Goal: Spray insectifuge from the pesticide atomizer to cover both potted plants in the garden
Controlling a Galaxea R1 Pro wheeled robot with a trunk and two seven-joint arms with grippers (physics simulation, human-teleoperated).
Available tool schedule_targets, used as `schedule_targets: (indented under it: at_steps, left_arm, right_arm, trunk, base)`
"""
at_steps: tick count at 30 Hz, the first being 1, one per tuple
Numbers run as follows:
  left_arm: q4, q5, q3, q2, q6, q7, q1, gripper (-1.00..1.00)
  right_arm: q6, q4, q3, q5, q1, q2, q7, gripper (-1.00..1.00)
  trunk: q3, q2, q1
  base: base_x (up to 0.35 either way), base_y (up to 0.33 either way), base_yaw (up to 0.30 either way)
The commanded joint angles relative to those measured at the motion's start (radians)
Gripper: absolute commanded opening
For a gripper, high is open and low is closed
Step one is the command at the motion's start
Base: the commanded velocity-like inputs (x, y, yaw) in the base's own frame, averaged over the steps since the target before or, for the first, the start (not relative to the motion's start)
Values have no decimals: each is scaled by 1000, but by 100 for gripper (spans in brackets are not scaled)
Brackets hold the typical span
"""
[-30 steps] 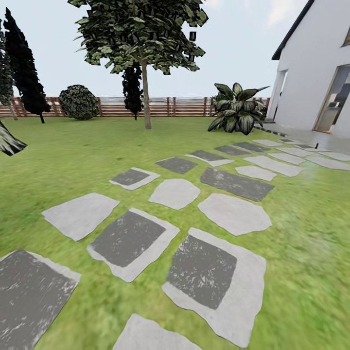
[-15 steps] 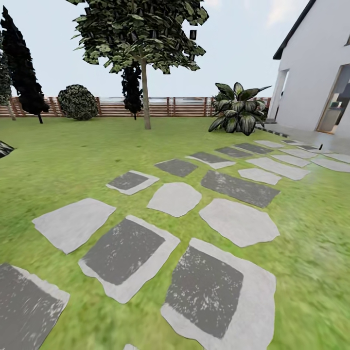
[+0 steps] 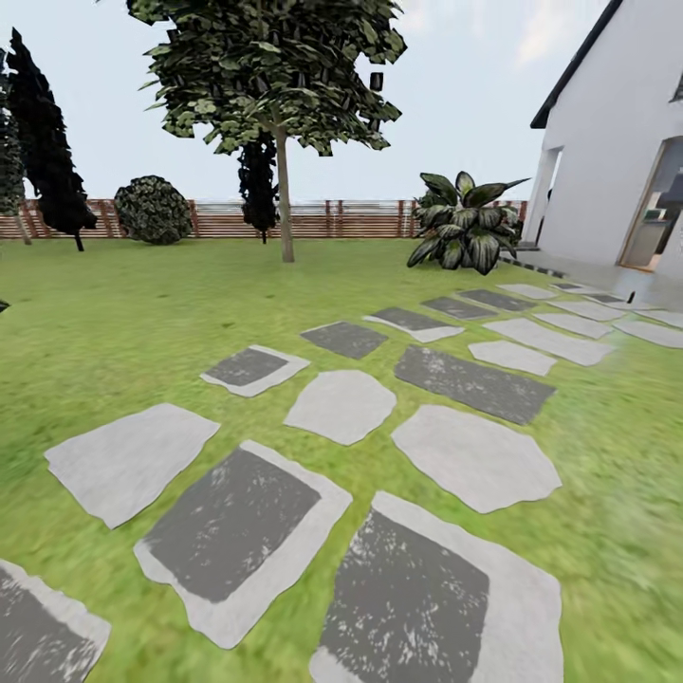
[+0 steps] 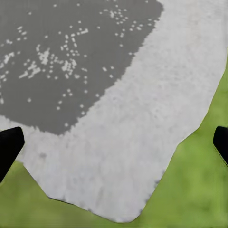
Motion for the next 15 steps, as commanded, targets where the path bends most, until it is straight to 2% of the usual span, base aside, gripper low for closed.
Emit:
schedule_targets:
  at_steps: [1, 15]
  left_arm:
    - [1, 1, 2, 0, -3, 0, 0, 100]
    - [1, 1, 2, 0, -3, 0, 0, 100]
  right_arm:
    - [-2, 0, -1, 0, 0, 0, 0, 100]
    - [-2, 0, -1, 0, 0, 0, -1, 100]
  trunk:
    - [-1, 0, 0]
    - [-1, 0, 0]
  base:
    - [339, 0, 0]
    - [339, 0, 0]
